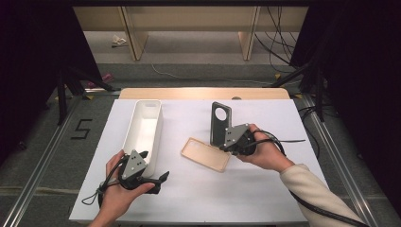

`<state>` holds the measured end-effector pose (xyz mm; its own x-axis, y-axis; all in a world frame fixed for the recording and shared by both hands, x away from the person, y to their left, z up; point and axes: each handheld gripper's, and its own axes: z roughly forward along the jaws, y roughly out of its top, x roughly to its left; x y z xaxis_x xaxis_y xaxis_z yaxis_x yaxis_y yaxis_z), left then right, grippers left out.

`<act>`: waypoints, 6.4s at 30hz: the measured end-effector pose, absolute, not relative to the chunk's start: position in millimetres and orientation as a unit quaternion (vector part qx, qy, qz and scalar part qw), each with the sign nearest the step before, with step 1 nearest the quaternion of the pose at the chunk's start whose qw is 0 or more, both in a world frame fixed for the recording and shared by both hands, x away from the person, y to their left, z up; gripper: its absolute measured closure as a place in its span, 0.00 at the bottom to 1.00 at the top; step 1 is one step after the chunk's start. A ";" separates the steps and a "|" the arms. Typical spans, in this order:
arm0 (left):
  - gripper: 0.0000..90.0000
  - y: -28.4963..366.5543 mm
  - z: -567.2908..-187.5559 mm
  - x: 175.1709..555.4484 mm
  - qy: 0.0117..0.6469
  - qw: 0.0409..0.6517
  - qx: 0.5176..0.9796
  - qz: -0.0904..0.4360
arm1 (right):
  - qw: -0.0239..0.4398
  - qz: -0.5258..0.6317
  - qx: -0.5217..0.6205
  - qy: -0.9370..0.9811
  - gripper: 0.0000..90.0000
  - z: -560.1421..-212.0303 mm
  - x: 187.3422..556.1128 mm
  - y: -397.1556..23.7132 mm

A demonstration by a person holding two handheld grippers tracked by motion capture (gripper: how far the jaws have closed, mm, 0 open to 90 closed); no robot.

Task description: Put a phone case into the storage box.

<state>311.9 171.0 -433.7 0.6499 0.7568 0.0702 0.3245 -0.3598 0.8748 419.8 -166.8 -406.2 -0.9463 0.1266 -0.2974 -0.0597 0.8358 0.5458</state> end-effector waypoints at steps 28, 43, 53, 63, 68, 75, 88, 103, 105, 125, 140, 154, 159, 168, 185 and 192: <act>0.17 131.8 -371.0 366.2 0.359 0.420 0.803 0.221 | 0.149 0.337 -0.014 0.930 0.99 -409.1 376.3 -151.9; 0.25 90.7 -351.0 405.9 0.378 0.408 0.808 0.193 | 0.149 0.334 -0.027 0.930 0.99 -409.0 364.3 -142.6; 0.33 73.3 -354.4 432.4 0.405 0.387 0.813 0.160 | 0.151 0.334 -0.039 0.929 0.99 -410.1 362.2 -138.3; 0.45 59.3 -356.6 451.3 0.430 0.362 0.815 0.141 | 0.153 0.332 -0.045 0.930 0.99 -411.0 360.8 -136.0; 0.51 56.6 -359.7 456.9 0.444 0.354 0.812 0.131 | 0.155 0.333 -0.045 0.929 0.99 -411.0 360.9 -135.9; 0.58 55.9 -364.0 460.7 0.457 0.356 0.809 0.105 | 0.156 0.330 -0.046 0.930 0.99 -411.5 360.8 -135.6; 0.75 56.3 -364.0 461.0 0.474 0.362 0.798 0.090 | 0.159 0.326 -0.051 0.930 0.99 -412.8 359.7 -132.9; 0.87 46.4 -348.3 450.8 0.474 0.422 0.771 0.054 | 0.174 0.309 -0.052 0.933 0.99 -419.3 363.1 -129.0; 0.89 43.5 -347.0 449.1 0.469 0.428 0.771 0.051 | 0.172 0.307 -0.045 0.935 0.99 -420.8 363.5 -129.1; 0.90 62.6 -336.2 441.9 0.366 0.466 0.788 0.165 | 0.136 0.395 0.090 0.904 0.48 -417.7 380.8 -148.4; 0.90 91.8 -329.2 439.4 0.345 0.491 0.781 0.175 | 0.092 0.464 0.189 0.860 0.29 -420.6 393.7 -175.7; 0.90 112.2 -321.5 438.9 0.334 0.509 0.772 0.185 | 0.094 0.488 0.230 0.837 0.25 -421.4 393.1 -203.9; 0.90 118.9 -317.9 439.3 0.334 0.514 0.766 0.191 | 0.097 0.494 0.234 0.832 0.25 -419.9 391.4 -209.8; 0.90 130.4 -311.3 441.2 0.337 0.520 0.759 0.201 | 0.099 0.496 0.242 0.828 0.23 -421.2 389.0 -220.1; 0.90 147.7 -308.0 444.4 0.333 0.514 0.758 0.224 | 0.103 0.495 0.245 0.827 0.18 -422.2 388.2 -229.2; 0.90 155.7 -306.1 447.6 0.332 0.513 0.756 0.235 | 0.107 0.495 0.249 0.826 0.18 -422.3 387.7 -233.3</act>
